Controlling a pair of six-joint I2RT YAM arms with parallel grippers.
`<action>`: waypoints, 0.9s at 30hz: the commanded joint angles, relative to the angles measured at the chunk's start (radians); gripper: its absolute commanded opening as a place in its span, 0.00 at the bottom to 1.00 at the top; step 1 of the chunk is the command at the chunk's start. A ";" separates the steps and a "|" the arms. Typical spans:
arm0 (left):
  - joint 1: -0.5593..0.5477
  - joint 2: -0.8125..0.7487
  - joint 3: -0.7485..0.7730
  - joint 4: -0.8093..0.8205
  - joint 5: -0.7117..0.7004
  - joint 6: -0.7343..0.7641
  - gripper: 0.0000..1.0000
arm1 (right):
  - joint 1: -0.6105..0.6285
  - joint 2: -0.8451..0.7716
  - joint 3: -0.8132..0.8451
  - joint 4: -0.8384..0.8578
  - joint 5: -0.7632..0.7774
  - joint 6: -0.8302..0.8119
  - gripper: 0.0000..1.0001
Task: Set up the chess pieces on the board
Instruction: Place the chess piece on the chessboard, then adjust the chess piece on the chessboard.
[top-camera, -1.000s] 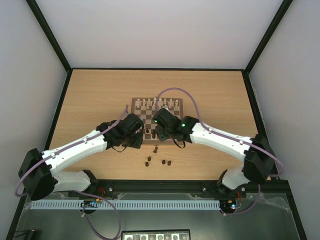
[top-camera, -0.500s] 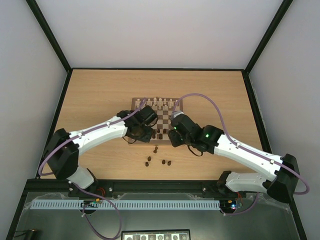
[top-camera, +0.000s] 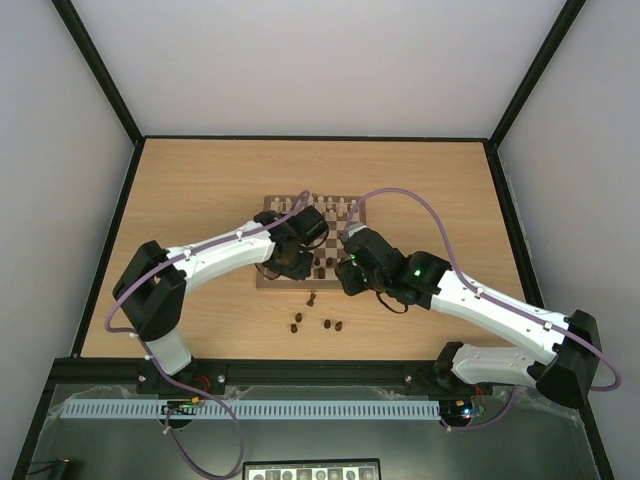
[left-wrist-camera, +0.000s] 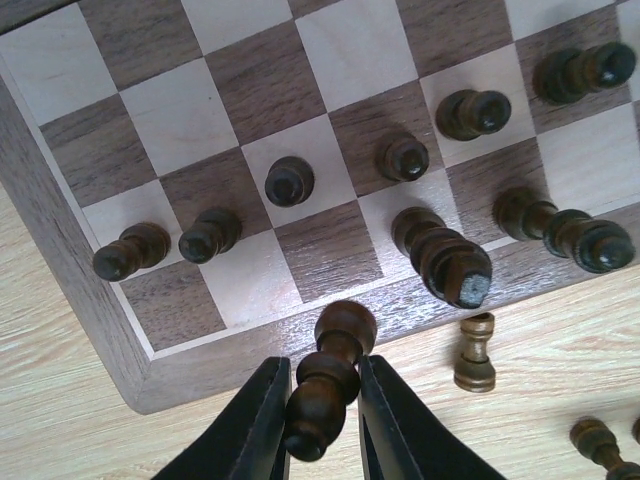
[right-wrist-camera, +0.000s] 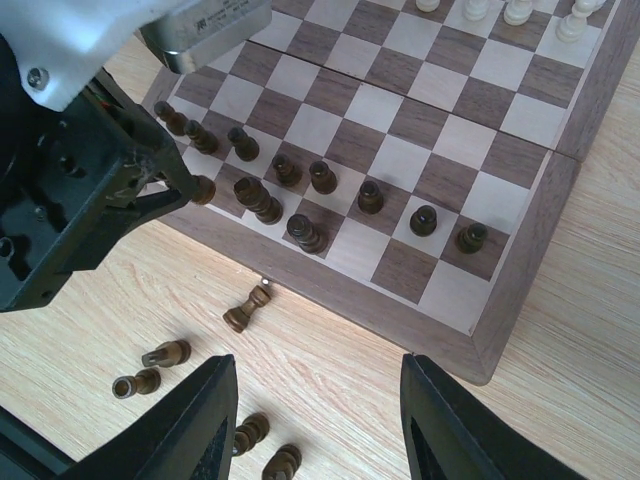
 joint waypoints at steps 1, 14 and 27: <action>-0.003 0.020 0.026 -0.056 -0.017 0.022 0.21 | -0.005 -0.019 -0.010 -0.029 -0.009 0.005 0.46; -0.004 0.052 0.042 -0.036 -0.038 0.028 0.21 | -0.005 -0.008 -0.012 -0.021 -0.020 -0.001 0.46; -0.004 0.048 0.046 -0.031 -0.025 0.029 0.18 | -0.004 -0.007 -0.010 -0.020 -0.020 -0.002 0.46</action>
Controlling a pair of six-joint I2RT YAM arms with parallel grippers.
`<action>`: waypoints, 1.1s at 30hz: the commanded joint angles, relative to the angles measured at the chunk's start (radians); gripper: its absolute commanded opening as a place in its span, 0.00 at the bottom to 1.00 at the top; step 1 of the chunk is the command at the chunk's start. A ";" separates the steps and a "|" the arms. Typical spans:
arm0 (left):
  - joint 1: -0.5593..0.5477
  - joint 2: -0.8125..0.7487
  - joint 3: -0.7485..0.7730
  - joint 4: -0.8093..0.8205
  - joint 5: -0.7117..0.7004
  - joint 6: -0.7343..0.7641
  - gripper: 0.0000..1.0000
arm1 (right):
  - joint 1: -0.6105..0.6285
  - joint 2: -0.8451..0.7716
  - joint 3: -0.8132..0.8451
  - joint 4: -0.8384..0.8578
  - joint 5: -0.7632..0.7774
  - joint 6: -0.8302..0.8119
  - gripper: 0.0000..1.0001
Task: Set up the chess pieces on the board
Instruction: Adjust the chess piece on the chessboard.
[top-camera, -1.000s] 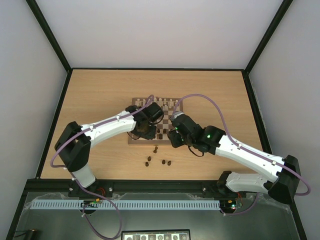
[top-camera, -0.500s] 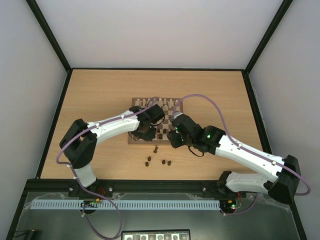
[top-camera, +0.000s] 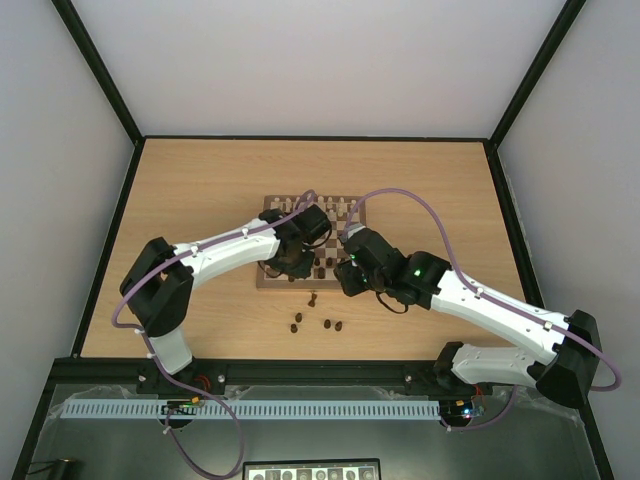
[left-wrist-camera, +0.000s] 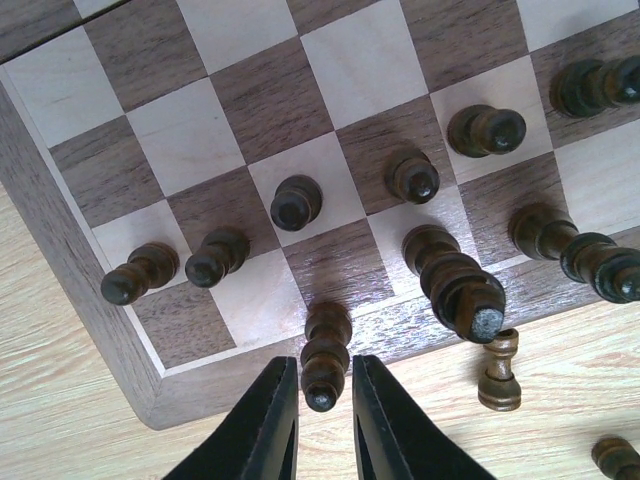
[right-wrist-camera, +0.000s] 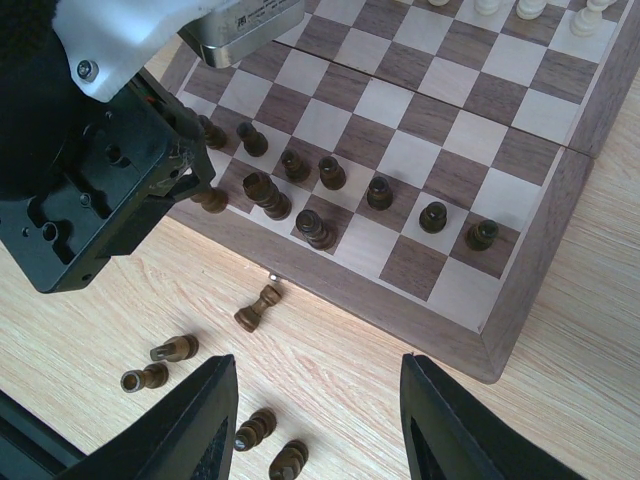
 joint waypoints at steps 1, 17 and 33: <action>-0.003 -0.004 0.007 -0.011 0.002 0.005 0.20 | -0.004 -0.006 -0.010 -0.020 0.002 -0.002 0.46; -0.004 -0.031 -0.076 0.035 0.021 -0.010 0.27 | -0.004 0.003 -0.008 -0.020 -0.001 -0.003 0.46; -0.004 -0.017 -0.050 0.056 0.018 -0.008 0.09 | -0.005 0.009 -0.005 -0.020 0.005 -0.005 0.46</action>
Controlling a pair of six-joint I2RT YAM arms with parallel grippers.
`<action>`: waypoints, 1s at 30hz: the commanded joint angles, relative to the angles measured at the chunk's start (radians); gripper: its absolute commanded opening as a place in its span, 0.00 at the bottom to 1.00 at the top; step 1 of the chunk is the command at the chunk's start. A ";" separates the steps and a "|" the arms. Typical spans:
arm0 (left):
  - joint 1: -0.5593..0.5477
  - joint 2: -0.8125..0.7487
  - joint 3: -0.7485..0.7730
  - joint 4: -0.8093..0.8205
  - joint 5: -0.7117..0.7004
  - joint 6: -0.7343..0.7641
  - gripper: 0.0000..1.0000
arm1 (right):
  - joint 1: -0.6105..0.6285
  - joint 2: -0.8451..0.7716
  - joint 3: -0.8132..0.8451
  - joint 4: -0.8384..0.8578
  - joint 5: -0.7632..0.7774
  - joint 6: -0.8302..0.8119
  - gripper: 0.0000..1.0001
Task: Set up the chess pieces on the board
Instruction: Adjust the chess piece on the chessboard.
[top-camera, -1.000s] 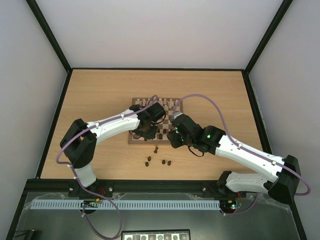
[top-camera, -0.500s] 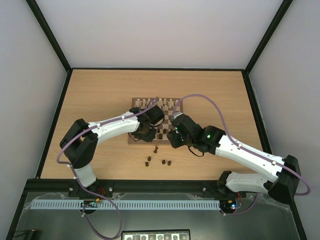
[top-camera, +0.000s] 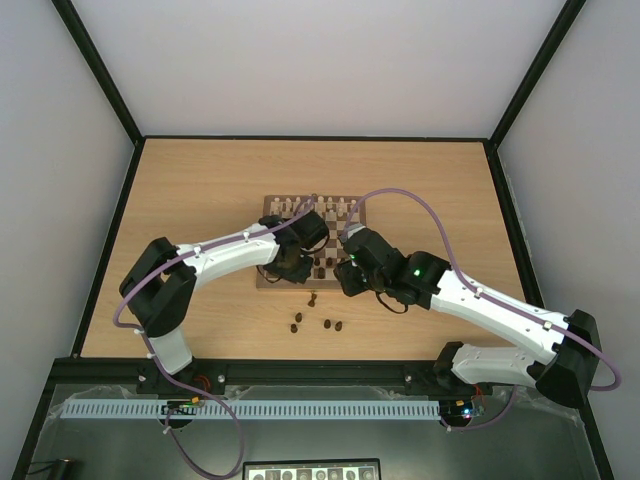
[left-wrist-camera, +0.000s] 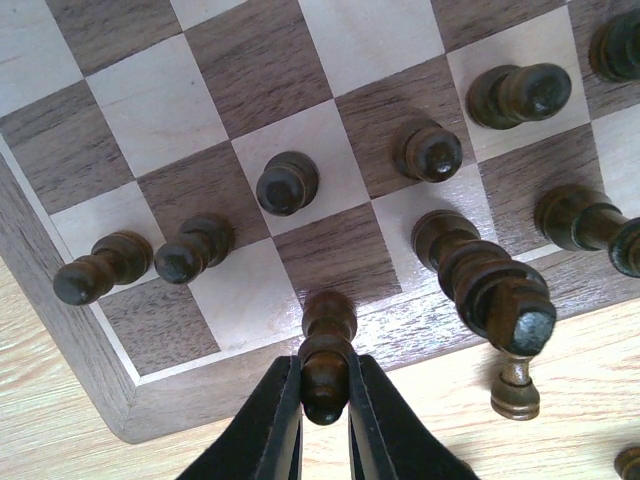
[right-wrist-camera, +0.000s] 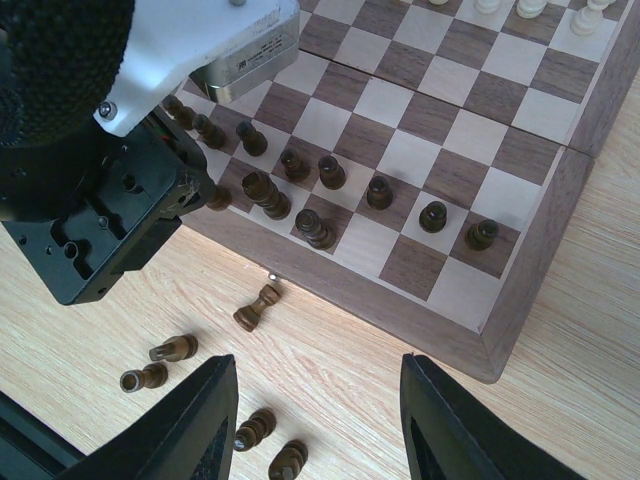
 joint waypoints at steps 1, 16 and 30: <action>-0.004 -0.012 0.024 -0.001 -0.002 -0.001 0.09 | -0.004 0.007 -0.005 -0.022 0.005 -0.004 0.46; -0.004 0.025 0.069 0.001 -0.006 0.007 0.09 | -0.004 0.006 -0.007 -0.020 0.002 -0.004 0.45; -0.004 0.022 0.045 0.002 -0.008 0.012 0.09 | -0.004 0.019 -0.004 -0.020 0.003 -0.008 0.45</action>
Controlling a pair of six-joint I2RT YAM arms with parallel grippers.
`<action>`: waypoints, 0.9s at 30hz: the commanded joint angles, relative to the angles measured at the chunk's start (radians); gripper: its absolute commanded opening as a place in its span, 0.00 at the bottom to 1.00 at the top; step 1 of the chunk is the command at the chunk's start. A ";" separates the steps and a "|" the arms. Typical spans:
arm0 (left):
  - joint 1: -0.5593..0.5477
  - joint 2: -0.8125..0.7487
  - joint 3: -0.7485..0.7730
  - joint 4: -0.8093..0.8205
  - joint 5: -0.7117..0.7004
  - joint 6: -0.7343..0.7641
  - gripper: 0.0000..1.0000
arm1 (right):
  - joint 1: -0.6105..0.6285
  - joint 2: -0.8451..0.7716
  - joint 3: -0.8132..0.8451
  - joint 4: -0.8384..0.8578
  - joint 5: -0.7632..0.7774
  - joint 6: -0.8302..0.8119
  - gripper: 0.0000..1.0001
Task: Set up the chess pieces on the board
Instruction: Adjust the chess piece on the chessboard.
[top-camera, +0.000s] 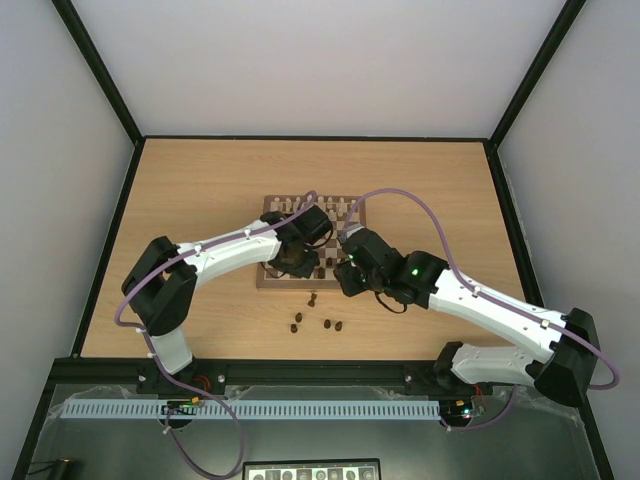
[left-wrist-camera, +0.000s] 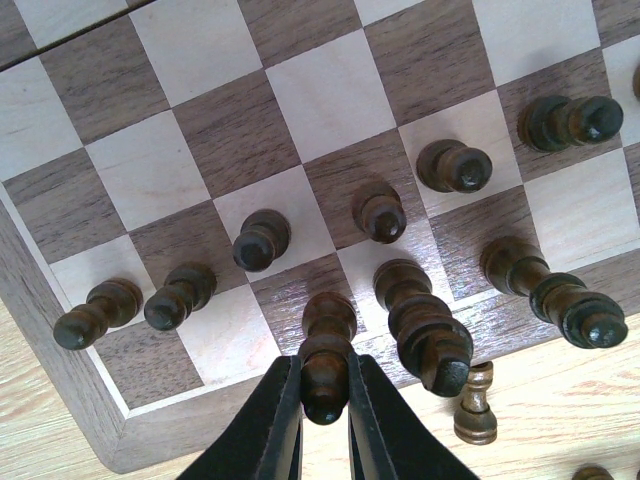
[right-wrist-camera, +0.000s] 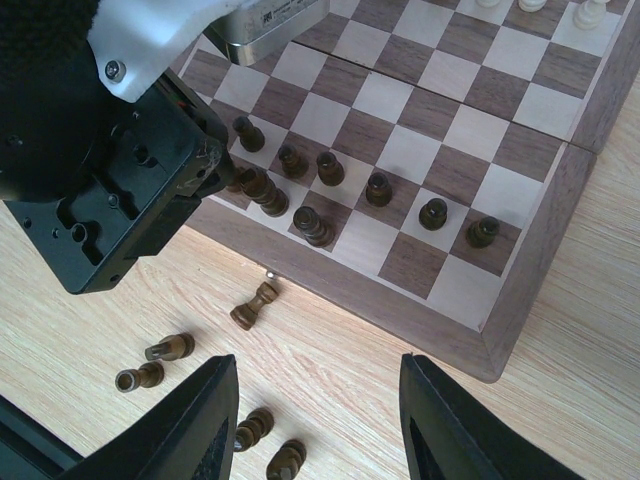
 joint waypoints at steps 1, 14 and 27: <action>-0.003 0.009 -0.007 -0.016 -0.006 0.008 0.09 | -0.005 0.011 -0.002 -0.020 0.002 -0.007 0.45; -0.002 0.013 -0.036 0.011 -0.001 0.008 0.13 | -0.005 0.016 -0.003 -0.020 0.002 -0.007 0.45; -0.003 -0.020 -0.005 0.000 -0.010 0.003 0.32 | -0.004 0.015 -0.006 -0.020 -0.002 -0.006 0.45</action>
